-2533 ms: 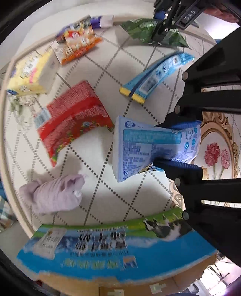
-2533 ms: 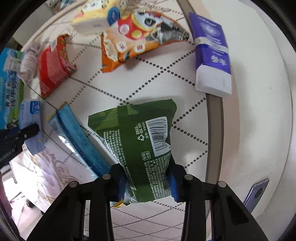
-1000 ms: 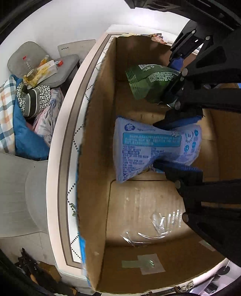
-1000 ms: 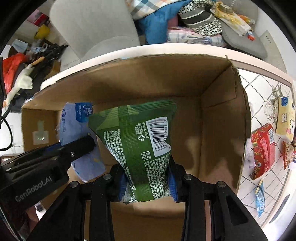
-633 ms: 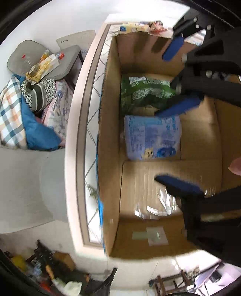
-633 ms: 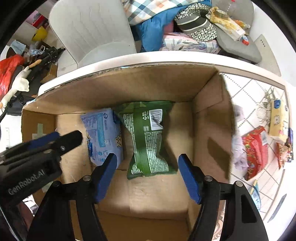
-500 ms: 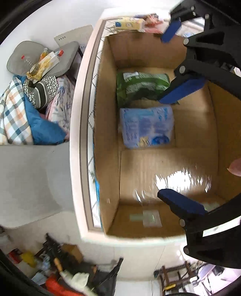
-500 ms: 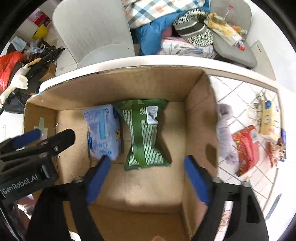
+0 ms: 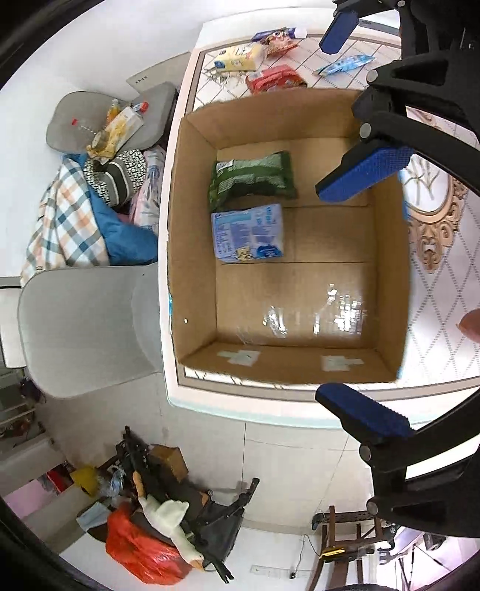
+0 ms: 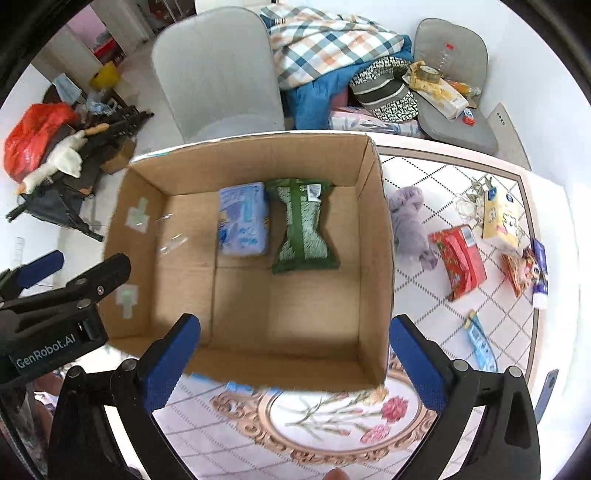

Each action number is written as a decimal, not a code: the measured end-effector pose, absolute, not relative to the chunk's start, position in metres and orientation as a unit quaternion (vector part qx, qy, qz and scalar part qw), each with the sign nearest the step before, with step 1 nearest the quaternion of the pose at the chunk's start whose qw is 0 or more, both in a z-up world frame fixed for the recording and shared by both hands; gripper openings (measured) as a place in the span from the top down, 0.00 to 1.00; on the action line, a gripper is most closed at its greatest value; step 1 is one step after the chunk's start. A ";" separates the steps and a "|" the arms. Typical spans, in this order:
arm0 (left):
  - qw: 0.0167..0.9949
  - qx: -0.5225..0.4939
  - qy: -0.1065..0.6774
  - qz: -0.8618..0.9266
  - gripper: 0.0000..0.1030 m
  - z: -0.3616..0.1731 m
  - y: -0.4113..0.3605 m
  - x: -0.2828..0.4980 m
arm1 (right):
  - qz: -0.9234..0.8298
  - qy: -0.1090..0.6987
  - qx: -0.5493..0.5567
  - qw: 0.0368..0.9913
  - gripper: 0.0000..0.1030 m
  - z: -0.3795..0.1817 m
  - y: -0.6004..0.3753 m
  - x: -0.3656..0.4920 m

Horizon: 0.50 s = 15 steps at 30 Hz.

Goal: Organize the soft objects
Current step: 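Grasp the yellow Vinda tissue pack with the left tool while the right grasps the purple toothpaste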

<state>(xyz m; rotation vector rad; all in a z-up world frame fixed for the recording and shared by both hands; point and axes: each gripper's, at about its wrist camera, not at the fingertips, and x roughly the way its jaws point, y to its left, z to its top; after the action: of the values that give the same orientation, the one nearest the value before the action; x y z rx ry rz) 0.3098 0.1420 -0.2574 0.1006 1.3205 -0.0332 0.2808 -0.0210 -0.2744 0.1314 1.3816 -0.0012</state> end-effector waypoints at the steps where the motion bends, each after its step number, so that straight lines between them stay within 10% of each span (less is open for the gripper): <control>1: 0.791 0.043 0.611 -0.014 0.03 -0.251 0.143 0.302 | 0.002 0.634 0.062 0.771 0.00 -0.270 -0.022 0.276; 15: 0.798 0.016 0.600 -0.058 0.03 -0.196 0.044 0.284 | 0.014 0.612 0.150 0.776 0.00 -0.220 -0.126 0.227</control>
<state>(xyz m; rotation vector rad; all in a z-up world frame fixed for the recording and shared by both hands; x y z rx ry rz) 0.2837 0.0440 -0.1960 0.0344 1.2870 -0.1241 0.2272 -0.1259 -0.2200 0.3255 1.3250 0.0311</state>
